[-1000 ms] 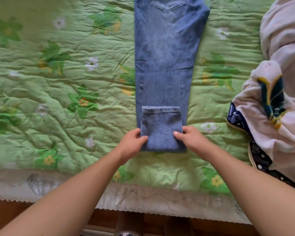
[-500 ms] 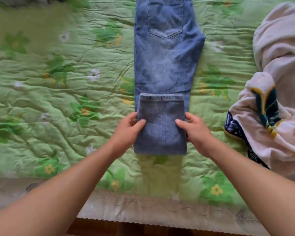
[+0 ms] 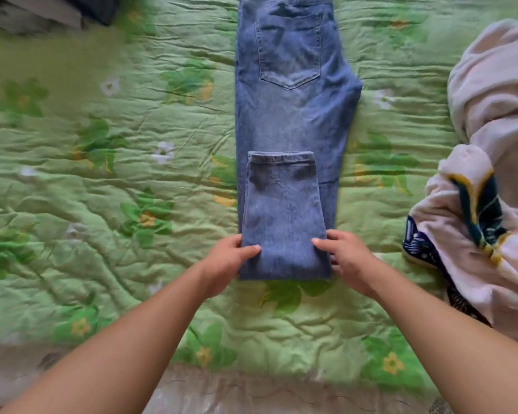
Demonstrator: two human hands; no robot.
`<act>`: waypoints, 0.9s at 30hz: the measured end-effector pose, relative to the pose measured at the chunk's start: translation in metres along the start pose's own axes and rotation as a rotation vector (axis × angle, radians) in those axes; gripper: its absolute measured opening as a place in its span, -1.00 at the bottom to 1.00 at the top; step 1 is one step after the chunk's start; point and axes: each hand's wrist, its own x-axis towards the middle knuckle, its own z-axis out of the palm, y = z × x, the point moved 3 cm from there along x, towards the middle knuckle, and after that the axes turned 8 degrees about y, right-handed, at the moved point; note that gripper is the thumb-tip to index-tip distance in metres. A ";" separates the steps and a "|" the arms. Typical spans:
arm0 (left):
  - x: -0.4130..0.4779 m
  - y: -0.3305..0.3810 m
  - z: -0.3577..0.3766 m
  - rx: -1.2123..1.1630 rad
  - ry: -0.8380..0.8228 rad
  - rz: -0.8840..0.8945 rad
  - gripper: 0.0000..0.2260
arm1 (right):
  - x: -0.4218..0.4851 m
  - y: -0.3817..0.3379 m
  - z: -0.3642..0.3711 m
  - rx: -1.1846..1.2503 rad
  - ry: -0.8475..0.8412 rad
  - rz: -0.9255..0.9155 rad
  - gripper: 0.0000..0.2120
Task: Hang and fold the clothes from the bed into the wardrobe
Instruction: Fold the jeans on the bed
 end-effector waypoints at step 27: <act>-0.052 -0.061 -0.001 0.051 0.073 0.078 -0.94 | -0.066 0.056 0.009 0.004 0.001 0.038 -0.96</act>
